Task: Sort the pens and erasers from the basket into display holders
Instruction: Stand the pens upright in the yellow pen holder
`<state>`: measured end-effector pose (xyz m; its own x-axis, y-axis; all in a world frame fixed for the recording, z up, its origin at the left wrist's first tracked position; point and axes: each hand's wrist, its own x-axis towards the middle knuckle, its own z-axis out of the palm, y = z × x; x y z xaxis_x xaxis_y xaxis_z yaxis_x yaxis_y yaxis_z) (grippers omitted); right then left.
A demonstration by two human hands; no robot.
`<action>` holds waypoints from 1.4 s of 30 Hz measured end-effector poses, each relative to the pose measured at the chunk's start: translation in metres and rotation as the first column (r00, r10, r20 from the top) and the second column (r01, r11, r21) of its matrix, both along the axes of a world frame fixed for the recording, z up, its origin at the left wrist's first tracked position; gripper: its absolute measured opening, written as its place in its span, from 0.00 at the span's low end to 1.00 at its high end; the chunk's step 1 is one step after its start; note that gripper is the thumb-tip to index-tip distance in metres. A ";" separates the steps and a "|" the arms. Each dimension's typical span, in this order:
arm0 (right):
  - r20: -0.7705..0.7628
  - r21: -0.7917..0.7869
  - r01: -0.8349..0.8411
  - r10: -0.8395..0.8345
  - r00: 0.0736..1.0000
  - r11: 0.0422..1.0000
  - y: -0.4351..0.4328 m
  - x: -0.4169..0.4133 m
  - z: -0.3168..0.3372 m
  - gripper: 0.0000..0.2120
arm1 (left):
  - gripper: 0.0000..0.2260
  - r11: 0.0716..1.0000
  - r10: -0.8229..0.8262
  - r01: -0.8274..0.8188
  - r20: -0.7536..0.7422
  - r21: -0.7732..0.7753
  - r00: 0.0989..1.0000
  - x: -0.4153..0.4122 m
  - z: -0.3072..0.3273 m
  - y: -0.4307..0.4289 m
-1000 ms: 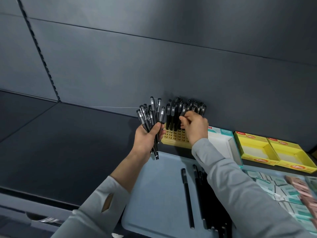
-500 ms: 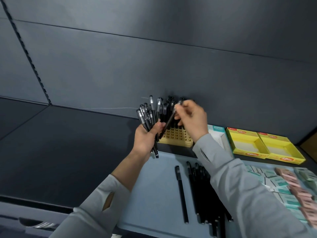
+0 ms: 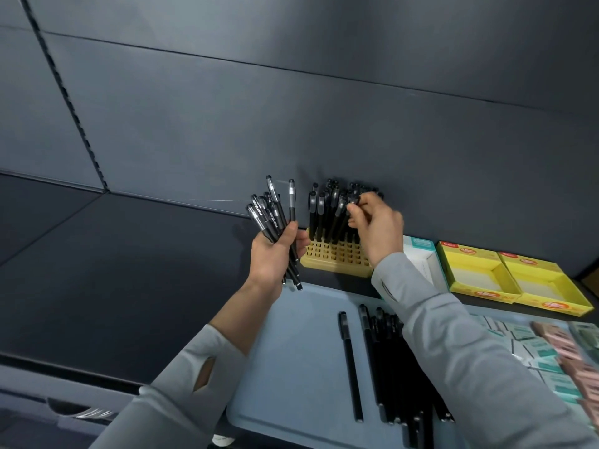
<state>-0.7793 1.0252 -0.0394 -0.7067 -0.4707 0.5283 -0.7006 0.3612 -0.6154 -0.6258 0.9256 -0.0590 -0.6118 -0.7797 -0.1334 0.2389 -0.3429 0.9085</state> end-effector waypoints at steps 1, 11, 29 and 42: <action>0.009 0.019 0.000 0.000 1.000 1.000 -0.001 0.000 -0.003 0.09 | 0.11 1.000 -0.012 0.012 -0.001 -0.008 1.000 0.000 0.000 0.000; -0.133 -0.114 0.009 -0.024 0.991 0.993 0.005 0.010 0.016 0.08 | 0.10 0.988 -0.125 0.122 -0.025 -0.097 0.992 -0.001 0.002 0.009; 0.186 -0.182 0.005 0.030 0.982 0.983 0.032 -0.017 0.018 0.09 | 0.08 0.978 -0.075 0.092 0.097 -0.187 0.992 -0.013 -0.004 0.012; 0.066 0.060 -0.040 0.036 0.997 0.997 0.008 -0.010 -0.005 0.08 | 0.05 0.981 -0.085 0.079 -0.025 -0.176 0.996 -0.011 -0.009 0.013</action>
